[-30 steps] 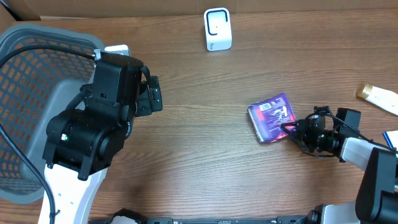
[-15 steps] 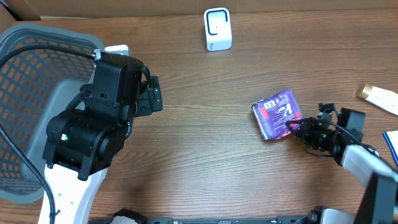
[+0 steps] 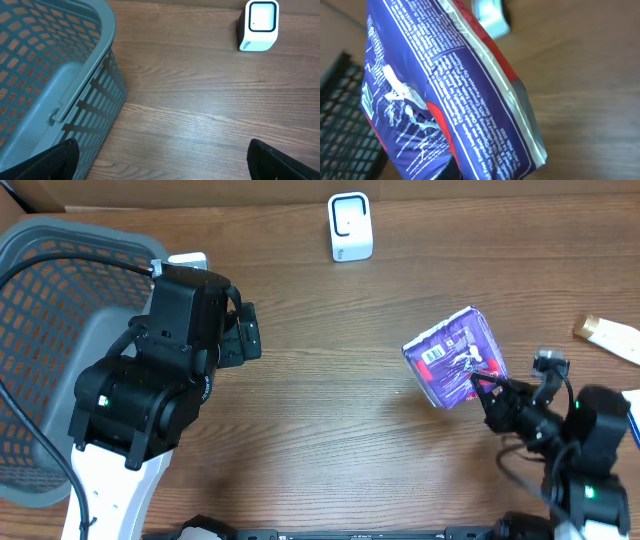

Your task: Scan the item barcode

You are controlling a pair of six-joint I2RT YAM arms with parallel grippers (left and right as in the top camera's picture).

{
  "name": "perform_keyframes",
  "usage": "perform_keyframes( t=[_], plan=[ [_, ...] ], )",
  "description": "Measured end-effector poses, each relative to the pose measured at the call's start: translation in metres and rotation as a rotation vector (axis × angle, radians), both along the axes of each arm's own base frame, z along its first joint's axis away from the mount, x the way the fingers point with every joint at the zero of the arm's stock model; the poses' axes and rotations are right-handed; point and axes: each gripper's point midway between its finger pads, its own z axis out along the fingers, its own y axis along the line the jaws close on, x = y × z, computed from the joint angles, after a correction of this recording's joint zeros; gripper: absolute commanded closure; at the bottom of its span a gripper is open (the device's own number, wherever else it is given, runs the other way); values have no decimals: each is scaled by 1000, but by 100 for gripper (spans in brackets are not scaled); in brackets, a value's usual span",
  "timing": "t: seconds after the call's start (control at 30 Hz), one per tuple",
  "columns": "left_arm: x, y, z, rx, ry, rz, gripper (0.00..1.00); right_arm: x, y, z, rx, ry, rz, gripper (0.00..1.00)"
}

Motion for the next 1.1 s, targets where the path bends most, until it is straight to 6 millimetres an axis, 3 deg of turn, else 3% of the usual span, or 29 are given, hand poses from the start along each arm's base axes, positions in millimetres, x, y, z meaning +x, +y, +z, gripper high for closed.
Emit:
perform_keyframes(
  t=[0.17,0.43,0.77,0.87,1.0,1.1],
  plan=[
    [0,0,0,0,0,0,0,-16,10,31,49,-99,5,96],
    [0,0,0,0,0,0,0,-18,10,27,167,3,-46,96],
    [0,0,0,0,0,0,0,-15,7,26,151,0,-68,96],
    [0,0,0,0,0,0,0,-5,-11,19,61,-19,-158,96],
    [0,0,0,0,0,0,0,27,-49,8,-87,-38,-338,96],
    [0,0,0,0,0,0,0,54,-57,4,-139,-65,-374,96]
  ],
)
